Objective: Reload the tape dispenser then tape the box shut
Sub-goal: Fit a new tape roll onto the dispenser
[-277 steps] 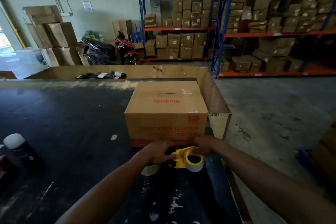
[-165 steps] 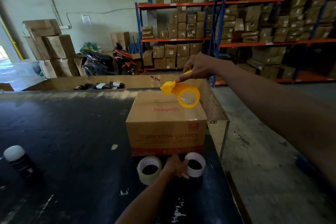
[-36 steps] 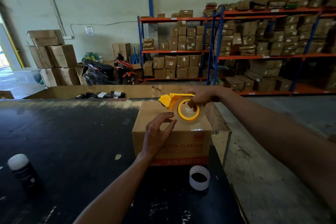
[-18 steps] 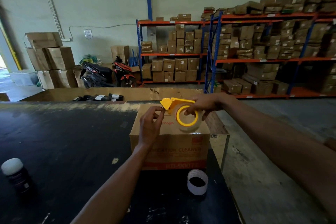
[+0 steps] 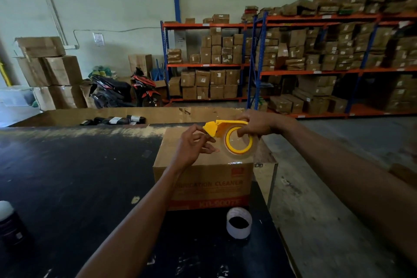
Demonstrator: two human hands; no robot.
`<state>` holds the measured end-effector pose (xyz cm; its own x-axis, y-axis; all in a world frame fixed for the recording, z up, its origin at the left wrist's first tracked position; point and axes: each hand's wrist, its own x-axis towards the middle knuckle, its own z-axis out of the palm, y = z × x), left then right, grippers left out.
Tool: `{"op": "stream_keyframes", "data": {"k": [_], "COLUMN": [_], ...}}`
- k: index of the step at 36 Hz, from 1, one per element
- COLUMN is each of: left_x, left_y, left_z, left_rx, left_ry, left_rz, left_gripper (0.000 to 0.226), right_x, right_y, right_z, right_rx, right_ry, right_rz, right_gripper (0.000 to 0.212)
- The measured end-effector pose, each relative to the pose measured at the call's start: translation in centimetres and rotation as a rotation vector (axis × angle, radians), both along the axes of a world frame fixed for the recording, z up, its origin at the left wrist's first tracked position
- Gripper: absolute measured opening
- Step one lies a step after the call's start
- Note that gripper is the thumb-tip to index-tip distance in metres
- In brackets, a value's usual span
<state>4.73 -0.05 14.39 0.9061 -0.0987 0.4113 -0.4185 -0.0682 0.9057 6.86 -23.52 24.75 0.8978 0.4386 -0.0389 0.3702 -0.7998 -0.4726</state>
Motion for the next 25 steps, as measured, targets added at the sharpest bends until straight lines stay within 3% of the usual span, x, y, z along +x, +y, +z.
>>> {"op": "stream_keyframes", "data": {"k": [3,8,17,25], "left_x": [-0.1,0.8,2.5,4.0], "left_y": [-0.5,-0.6,-1.9,-2.6], "left_z": [0.6,0.8,1.9,3.6], "left_rx": [-0.189,-0.431,-0.357,-0.178], "left_ry": [0.223,0.478,0.868,0.872], "left_rz": [-0.113,-0.229,-0.219,-0.268], "left_gripper": [0.018,0.032,0.019,0.019], "right_x": [-0.5,-1.2,-2.7,-2.5], "right_y": [-0.1,-0.3,-0.7,-1.7], "right_z": [0.0,0.1,0.0,0.0], "right_rx": [-0.083,-0.191,-0.297,-0.407], "right_ry": [-0.13,-0.24,-0.465,-0.59], "right_rz": [0.017,0.026,0.067,0.021], "right_gripper": [0.059,0.066,0.069,0.074]}}
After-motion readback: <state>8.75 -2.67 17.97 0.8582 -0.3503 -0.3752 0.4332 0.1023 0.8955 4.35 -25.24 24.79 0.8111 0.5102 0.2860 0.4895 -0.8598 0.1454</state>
